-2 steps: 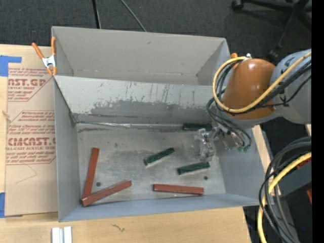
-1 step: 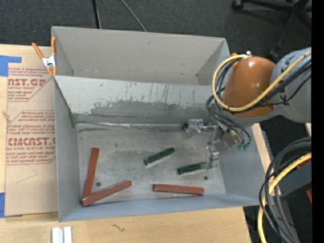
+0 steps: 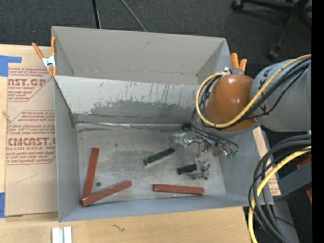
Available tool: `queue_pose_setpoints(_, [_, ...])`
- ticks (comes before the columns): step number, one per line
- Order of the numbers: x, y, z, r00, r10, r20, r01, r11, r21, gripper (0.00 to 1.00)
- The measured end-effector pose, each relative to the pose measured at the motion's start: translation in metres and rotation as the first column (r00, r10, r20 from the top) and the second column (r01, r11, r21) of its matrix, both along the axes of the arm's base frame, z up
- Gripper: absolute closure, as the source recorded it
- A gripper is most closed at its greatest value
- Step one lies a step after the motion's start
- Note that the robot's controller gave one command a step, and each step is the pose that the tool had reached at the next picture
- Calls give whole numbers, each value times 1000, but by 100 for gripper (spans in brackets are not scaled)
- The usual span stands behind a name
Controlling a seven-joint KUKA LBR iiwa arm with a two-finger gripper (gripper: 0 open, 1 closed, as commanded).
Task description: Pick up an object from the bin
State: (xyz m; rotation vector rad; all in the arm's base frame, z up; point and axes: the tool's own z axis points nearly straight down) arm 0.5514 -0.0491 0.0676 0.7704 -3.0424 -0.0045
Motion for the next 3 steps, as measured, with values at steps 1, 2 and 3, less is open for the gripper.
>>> queue_pose_setpoints(1, [1, -1, 3, 1000, -1, 3, 1, 1000, -1, 100])
queue_pose_setpoints(2, [39, 2, 85, 1000, -1, 16, 1, 1000, -2, 100])
queue_pose_setpoints(3, [1, -66, 193, 999, 29, 14, -29, 1000, -6, 100])
